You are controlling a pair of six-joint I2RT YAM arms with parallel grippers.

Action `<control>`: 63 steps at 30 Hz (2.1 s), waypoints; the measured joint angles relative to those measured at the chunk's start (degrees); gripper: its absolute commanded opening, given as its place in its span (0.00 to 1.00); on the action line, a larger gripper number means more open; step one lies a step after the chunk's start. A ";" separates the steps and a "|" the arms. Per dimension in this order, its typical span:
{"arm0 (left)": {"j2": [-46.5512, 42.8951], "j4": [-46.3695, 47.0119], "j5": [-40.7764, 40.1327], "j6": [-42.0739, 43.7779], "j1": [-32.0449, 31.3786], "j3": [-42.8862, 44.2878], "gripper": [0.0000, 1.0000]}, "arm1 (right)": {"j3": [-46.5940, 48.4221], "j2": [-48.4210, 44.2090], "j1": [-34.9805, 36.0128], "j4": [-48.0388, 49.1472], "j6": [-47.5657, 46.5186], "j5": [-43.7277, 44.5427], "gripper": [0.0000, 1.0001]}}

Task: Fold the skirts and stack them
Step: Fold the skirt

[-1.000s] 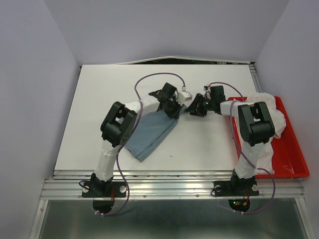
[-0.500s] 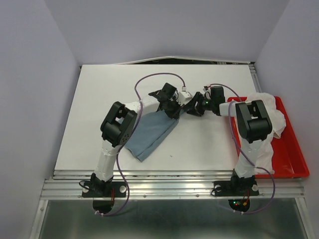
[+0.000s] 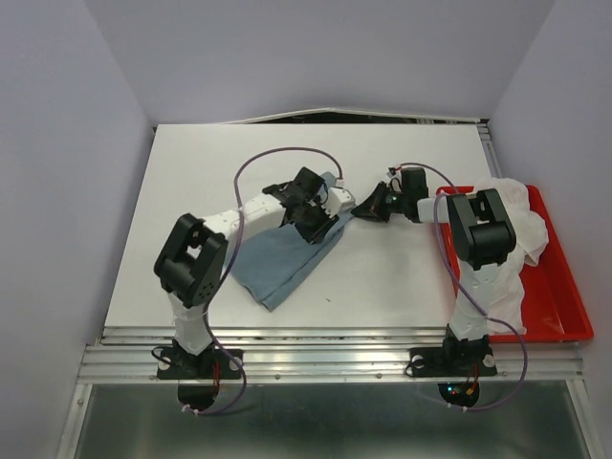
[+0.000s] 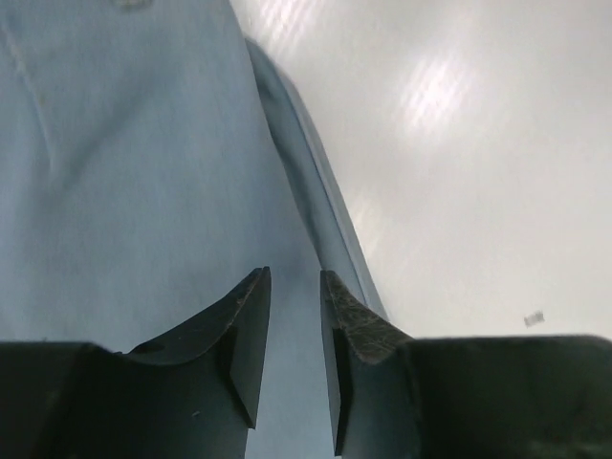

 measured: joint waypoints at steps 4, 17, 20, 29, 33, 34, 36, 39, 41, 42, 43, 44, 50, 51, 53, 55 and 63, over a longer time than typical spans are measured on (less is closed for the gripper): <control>-14.08 -4.61 -4.09 1.86 -0.11 -8.57 0.40 | 0.39 -0.98 0.50 -1.90 -1.36 2.67 0.01; -20.72 -15.78 -10.40 3.28 -1.11 -19.06 0.32 | 2.01 -1.95 0.87 -5.07 -2.67 8.92 0.01; -20.13 -16.57 -11.65 4.28 -1.33 -20.57 0.26 | 2.01 -2.91 1.03 -5.57 -2.56 12.90 0.01; -19.30 -18.45 -11.54 6.49 -2.91 -20.98 0.34 | 2.16 -3.21 1.03 -5.68 -2.32 15.47 0.01; -19.30 -19.63 -11.28 7.04 -4.79 -20.87 0.37 | 2.32 -3.21 1.03 -5.95 -2.32 15.76 0.01; -19.30 -19.85 -11.28 7.13 -5.25 -20.87 0.38 | 2.32 -3.21 1.03 -5.97 -2.32 15.78 0.01; -19.28 -20.06 -11.23 7.08 -6.40 -20.87 0.38 | 2.32 -3.21 1.03 -5.97 -2.32 15.80 0.01; -19.04 -19.98 -11.26 6.91 -7.69 -20.87 0.39 | 2.32 -3.21 1.03 -5.99 -2.32 15.80 0.01; -18.34 -19.82 -11.32 6.60 -8.11 -20.87 0.40 | 2.34 -3.21 1.03 -5.99 -2.32 15.80 0.01; -18.01 -19.78 -11.32 6.43 -8.15 -20.87 0.41 | 2.34 -3.21 1.03 -6.01 -2.29 15.80 0.01; -17.51 -19.65 -11.43 6.23 -8.35 -20.87 0.41 | 2.34 -3.21 1.03 -6.01 -2.32 15.80 0.01; -17.00 -19.39 -11.72 6.01 -8.39 -20.87 0.41 | 2.34 -3.21 1.03 -6.01 -2.32 15.80 0.01; -14.86 -17.88 -13.86 4.63 -8.37 -20.87 0.32 | 2.34 -3.21 1.03 -6.03 -2.32 15.78 0.01; -14.80 -17.73 -14.16 4.46 -8.39 -20.87 0.27 | 2.34 -3.21 1.03 -6.03 -2.32 15.80 0.01; -14.80 -17.49 -14.75 4.28 -8.39 -20.90 0.11 | 2.34 -3.21 1.03 -6.03 -2.32 15.80 0.01; -14.80 -17.38 -15.28 4.07 -8.39 -20.90 0.00 | 2.34 -3.21 1.03 -6.03 -2.32 15.80 0.01; -18.21 -23.06 -16.04 4.02 -8.39 -18.10 0.00 | 2.34 -3.21 1.03 -6.03 -2.32 15.78 0.01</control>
